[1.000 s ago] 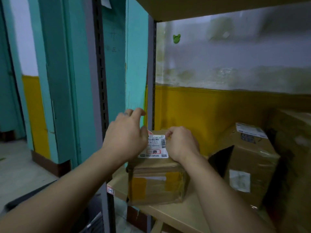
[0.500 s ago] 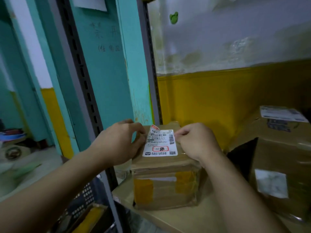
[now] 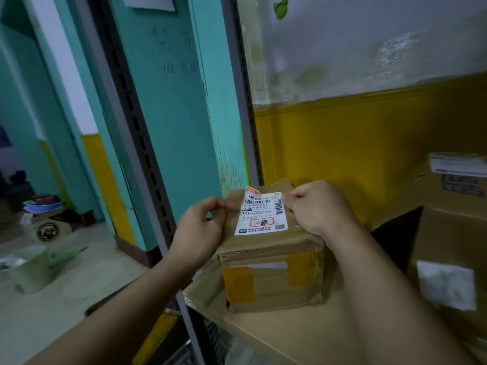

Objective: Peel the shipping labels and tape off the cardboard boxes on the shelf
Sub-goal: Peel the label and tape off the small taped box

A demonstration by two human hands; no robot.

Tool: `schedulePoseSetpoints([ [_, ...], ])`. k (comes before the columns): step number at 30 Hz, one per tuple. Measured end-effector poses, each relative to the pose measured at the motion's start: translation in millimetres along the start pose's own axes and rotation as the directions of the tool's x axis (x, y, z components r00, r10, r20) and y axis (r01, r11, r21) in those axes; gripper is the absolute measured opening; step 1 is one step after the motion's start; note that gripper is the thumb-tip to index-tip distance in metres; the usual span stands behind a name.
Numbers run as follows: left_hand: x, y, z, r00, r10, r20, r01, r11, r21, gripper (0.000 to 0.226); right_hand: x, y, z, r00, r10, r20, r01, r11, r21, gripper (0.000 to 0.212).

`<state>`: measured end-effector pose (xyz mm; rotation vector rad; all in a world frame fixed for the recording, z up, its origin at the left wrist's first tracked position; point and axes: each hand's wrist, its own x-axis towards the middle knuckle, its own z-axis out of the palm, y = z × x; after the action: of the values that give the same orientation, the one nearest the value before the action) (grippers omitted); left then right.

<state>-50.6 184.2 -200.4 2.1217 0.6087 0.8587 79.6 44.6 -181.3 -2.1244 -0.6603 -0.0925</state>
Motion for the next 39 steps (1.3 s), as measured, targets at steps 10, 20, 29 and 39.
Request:
schedulePoseSetpoints([
  [10, 36, 38, -13, 0.965, -0.152, 0.216, 0.101, 0.968, 0.229, 0.025, -2, 6, -1, 0.998, 0.052, 0.023, -0.055, 0.978, 0.201, 0.025],
  [20, 91, 75, 10, 0.958, -0.061, 0.281, -0.153, 0.718, 0.679, 0.046, -6, 5, -2, 0.998, 0.055, -0.024, -0.05, 0.984, 0.173, 0.025],
  [29, 102, 61, 35, 0.938, -0.155, 0.309, -0.078, 0.775, 0.627, 0.04, -5, 6, -1, 0.998, 0.035, -0.045, -0.028, 0.989, 0.144, 0.02],
  [39, 101, 56, 27, 0.908, -0.259, 0.329, 0.095, 0.892, 0.441, 0.021, -3, 8, 0, 0.997, 0.02, -0.069, -0.011, 0.991, 0.134, 0.023],
])
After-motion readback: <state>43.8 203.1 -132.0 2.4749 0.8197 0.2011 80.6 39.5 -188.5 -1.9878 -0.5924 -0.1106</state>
